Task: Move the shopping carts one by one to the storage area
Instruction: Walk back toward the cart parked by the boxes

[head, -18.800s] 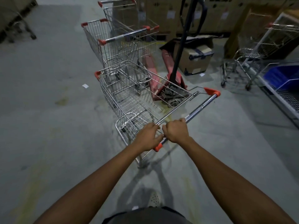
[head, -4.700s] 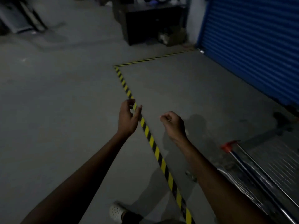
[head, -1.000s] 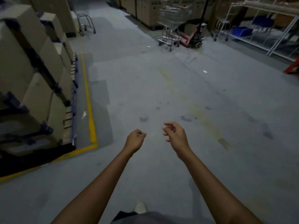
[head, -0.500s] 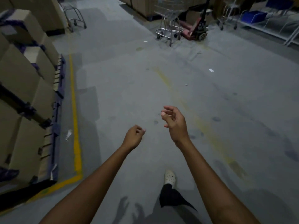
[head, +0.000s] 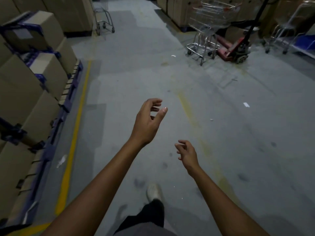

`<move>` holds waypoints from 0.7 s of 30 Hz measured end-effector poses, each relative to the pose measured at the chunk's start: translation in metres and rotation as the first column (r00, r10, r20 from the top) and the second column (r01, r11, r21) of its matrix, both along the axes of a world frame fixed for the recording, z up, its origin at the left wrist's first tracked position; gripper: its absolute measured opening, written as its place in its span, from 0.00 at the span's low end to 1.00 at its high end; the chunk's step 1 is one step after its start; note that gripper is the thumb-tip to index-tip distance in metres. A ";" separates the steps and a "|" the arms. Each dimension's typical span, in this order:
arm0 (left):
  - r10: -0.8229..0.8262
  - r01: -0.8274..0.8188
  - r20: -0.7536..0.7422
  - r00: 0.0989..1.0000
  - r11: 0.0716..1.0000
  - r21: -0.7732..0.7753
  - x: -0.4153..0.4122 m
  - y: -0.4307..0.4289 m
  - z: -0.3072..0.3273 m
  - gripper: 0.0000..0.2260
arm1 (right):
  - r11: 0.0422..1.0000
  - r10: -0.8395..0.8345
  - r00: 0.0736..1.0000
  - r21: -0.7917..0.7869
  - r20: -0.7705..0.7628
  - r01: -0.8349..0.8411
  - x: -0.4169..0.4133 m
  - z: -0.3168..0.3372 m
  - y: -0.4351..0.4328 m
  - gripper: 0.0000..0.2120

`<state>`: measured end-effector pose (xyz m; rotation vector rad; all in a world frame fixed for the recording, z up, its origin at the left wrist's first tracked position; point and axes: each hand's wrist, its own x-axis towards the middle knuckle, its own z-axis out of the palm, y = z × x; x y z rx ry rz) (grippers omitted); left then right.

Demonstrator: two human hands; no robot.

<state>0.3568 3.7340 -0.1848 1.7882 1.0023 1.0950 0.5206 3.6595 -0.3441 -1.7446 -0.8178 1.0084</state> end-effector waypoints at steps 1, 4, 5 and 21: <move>0.016 -0.016 0.001 1.000 1.000 -0.017 0.009 0.027 -0.011 0.16 | 1.000 0.003 1.000 0.002 -0.002 -0.003 0.009 -0.001 0.028 0.12; 0.058 -0.058 -0.008 0.998 0.995 -0.079 0.039 0.118 -0.052 0.16 | 0.999 0.020 1.000 0.047 0.006 -0.020 0.036 -0.001 0.124 0.12; 0.068 -0.070 -0.020 0.997 0.992 -0.106 0.050 0.151 -0.066 0.16 | 0.997 0.032 0.999 0.064 0.011 -0.032 0.045 0.002 0.158 0.12; -0.184 -0.176 -0.480 0.857 0.772 -0.611 0.142 0.542 -0.198 0.20 | 0.867 0.212 0.974 0.444 0.084 -0.227 0.151 0.152 0.551 0.23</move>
